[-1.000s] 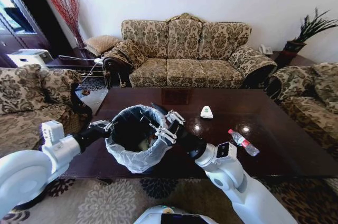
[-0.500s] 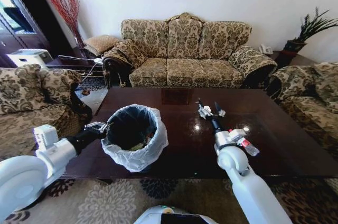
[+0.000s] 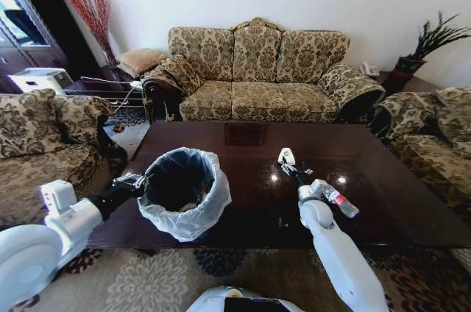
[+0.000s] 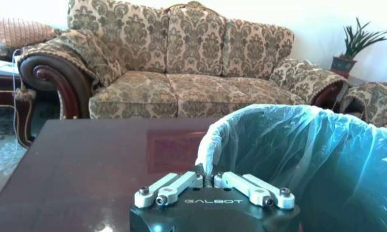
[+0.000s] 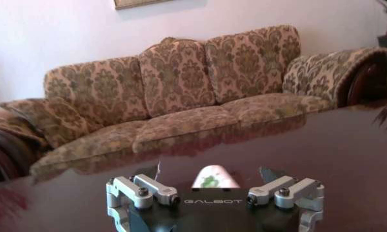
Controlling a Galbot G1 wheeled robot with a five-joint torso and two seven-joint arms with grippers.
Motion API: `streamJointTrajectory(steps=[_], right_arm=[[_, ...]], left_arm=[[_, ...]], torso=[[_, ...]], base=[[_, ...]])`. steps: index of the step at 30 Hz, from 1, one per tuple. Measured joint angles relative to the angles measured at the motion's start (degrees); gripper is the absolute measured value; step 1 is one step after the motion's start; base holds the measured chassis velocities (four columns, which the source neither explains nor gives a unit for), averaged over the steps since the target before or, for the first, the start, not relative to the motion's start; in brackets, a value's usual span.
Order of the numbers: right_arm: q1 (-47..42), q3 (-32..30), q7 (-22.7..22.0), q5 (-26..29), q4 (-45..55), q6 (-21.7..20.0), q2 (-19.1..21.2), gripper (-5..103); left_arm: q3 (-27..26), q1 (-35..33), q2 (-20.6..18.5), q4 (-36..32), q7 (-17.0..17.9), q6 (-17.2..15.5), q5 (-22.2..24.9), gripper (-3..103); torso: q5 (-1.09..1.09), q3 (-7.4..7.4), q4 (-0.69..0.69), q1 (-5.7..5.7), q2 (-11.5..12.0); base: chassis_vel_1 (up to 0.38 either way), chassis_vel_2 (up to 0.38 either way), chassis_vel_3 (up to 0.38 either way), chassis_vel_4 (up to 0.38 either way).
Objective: Move to the front of the table and place the trash on the table into the trash bin.
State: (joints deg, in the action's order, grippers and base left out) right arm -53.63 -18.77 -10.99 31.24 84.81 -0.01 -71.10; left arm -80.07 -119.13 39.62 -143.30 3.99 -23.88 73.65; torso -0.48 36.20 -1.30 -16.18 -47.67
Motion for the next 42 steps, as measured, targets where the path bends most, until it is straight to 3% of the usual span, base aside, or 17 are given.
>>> streamJointTrajectory(steps=[4,8,10,14,17,23,29,34,37,42], right_arm=[[4.27,1.47,0.0,-2.44,-5.65,0.7,-1.61,100],[9.32,2.72,0.0,-3.85,-10.85,-0.26,-3.27,100],[13.35,3.35,0.05,-4.34,-15.21,-1.08,-4.82,100],[14.54,3.81,0.23,-4.48,-16.85,-2.05,-5.39,100],[14.96,4.06,0.38,-6.49,-18.7,-2.97,-6.35,100],[16.14,3.79,0.21,-8.16,-22.53,-2.38,-7.28,100],[16.88,4.14,0.53,-4.68,-24.89,-3.91,-7.41,103],[16.77,4.19,1.6,-3.03,-25.49,-3.96,-7.67,91],[16.47,4.14,1.86,-2.9,-25.26,-3.77,-7.66,77],[16.35,4.1,1.93,-2.69,-24.81,-3.76,-7.48,66]], left_arm=[[0.13,-0.34,0.64,-0.01,-0.25,0.07,-0.34,1],[0.01,-0.63,0.59,0.0,-0.38,0.2,-0.38,1],[-0.01,-0.71,0.65,0.03,-0.39,0.37,-0.4,1],[0.15,-0.73,0.76,0.05,-0.41,0.38,-0.43,1],[0.31,-0.64,0.68,0.06,-0.66,0.56,-0.45,1],[0.97,-0.44,0.51,0.06,-0.85,1.48,-0.75,1],[1.4,-0.51,0.45,0.06,-1.96,3.6,-0.79,1],[1.4,-0.51,0.27,0.06,-2.07,3.78,-0.78,1],[1.55,-0.46,0.37,0.06,-2.08,3.79,-0.84,1],[1.63,-0.38,0.45,0.06,-2.11,3.8,-0.91,1]], torso=[[0.1,0.01,0.0,0.0,0.0],[0.02,0.0,0.03,0.0,0.0],[-0.02,0.0,-0.03,0.0,0.0],[0.0,0.0,-0.06,-0.01,0.0],[0.03,0.0,0.01,0.0,0.0],[0.03,0.0,0.01,0.0,0.0],[0.02,0.0,0.0,0.0,0.0],[0.02,-0.01,0.01,0.0,0.0],[0.01,-0.01,0.01,0.01,0.0],[0.04,-0.01,-0.01,0.01,0.0]], base=[[-0.096,-0.09,0.094,0.1],[-0.031,-0.034,0.026,0.014],[0.0,0.0,0.0,0.0],[0.0,0.0,0.0,0.0],[0.0,0.0,0.0,0.0],[0.0,0.0,0.0,0.0],[0.0,0.0,0.0,0.0],[0.0,0.0,0.0,0.0],[0.0,0.0,0.0,0.0],[0.0,0.0,0.0,0.0]])
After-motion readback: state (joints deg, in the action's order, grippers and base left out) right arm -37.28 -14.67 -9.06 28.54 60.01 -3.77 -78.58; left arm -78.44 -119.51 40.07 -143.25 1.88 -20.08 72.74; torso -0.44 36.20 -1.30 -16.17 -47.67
